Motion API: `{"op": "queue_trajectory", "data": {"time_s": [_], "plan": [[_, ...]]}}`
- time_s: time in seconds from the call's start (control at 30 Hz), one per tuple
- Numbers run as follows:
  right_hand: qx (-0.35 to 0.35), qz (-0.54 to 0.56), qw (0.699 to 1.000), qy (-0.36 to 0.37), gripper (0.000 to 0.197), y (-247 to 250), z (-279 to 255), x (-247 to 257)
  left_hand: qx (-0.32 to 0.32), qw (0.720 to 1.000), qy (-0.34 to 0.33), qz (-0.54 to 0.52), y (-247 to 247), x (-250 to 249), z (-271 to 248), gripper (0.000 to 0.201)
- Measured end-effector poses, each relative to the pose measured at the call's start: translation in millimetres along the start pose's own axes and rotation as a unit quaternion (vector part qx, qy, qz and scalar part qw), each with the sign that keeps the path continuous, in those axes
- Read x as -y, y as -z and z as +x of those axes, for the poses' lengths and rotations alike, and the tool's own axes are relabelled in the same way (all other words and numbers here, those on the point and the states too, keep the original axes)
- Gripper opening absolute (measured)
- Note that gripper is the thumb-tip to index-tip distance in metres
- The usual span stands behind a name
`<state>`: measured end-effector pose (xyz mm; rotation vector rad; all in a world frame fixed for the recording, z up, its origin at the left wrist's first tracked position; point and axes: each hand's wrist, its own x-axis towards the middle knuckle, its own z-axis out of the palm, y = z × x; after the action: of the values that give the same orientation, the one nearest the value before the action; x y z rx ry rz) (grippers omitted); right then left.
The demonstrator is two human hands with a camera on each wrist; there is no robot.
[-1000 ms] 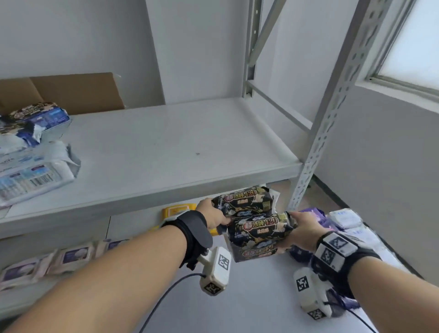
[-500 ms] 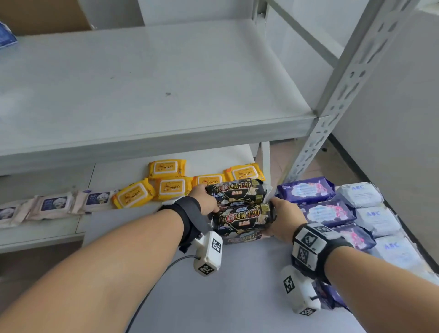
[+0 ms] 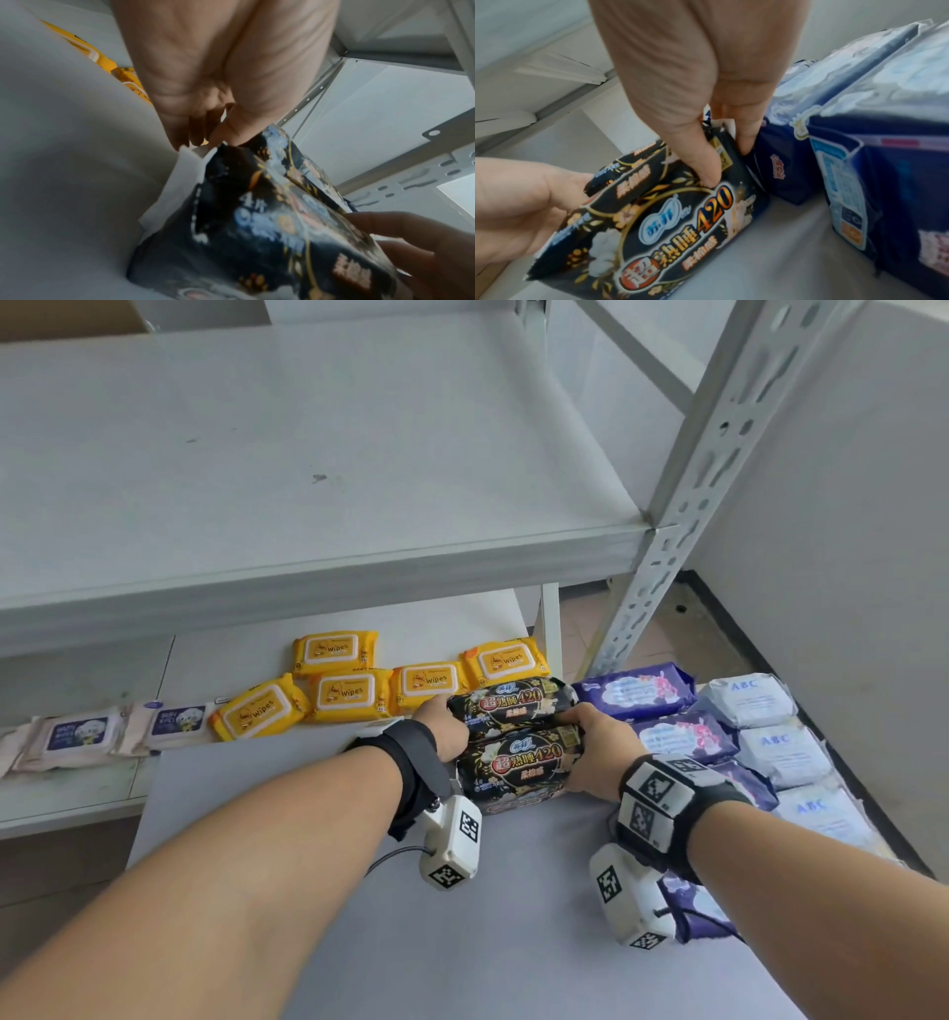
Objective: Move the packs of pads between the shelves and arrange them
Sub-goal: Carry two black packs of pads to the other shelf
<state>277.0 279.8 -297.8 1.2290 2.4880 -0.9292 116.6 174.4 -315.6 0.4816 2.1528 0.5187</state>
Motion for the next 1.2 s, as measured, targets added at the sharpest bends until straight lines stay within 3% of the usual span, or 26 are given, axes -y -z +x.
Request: {"op": "queue_trajectory", "data": {"time_s": [0.03,0.1,0.2,0.3,0.47,0.63,0.73,0.87,1.03,1.2], "plan": [[0.002,0.001,1.000,-0.001,0.059,1,-1,1,-0.006,1.000,0.001,0.002,1,1,0,0.036],[0.005,-0.001,1.000,-0.006,0.059,4,-2,4,-0.030,1.000,0.003,-0.006,4,3,-3,0.026],[0.008,-0.016,1.000,-0.015,0.059,12,-4,14,-0.043,0.998,0.006,-0.040,18,2,-13,0.046],[-0.002,-0.009,1.000,-0.007,0.056,26,-8,35,-0.035,0.995,0.010,-0.094,39,-2,-34,0.053],[-0.050,0.052,0.993,0.093,0.040,52,-27,104,-0.084,0.977,-0.041,-0.192,88,-2,-80,0.050],[-0.098,0.159,0.963,0.193,0.027,75,-56,212,-0.150,0.941,-0.149,-0.264,170,10,-145,0.033],[-0.121,0.205,0.940,0.242,0.024,79,-74,285,-0.197,0.919,-0.212,-0.269,236,37,-188,0.025],[-0.111,0.288,0.913,0.268,0.026,63,-101,390,-0.246,0.897,-0.247,-0.271,334,101,-238,0.021],[-0.109,0.333,0.904,0.244,0.030,20,-132,506,-0.273,0.895,-0.212,-0.283,453,196,-277,0.021],[-0.089,0.337,0.916,0.197,0.030,-11,-150,597,-0.258,0.913,-0.129,-0.289,545,268,-294,0.018]]}}
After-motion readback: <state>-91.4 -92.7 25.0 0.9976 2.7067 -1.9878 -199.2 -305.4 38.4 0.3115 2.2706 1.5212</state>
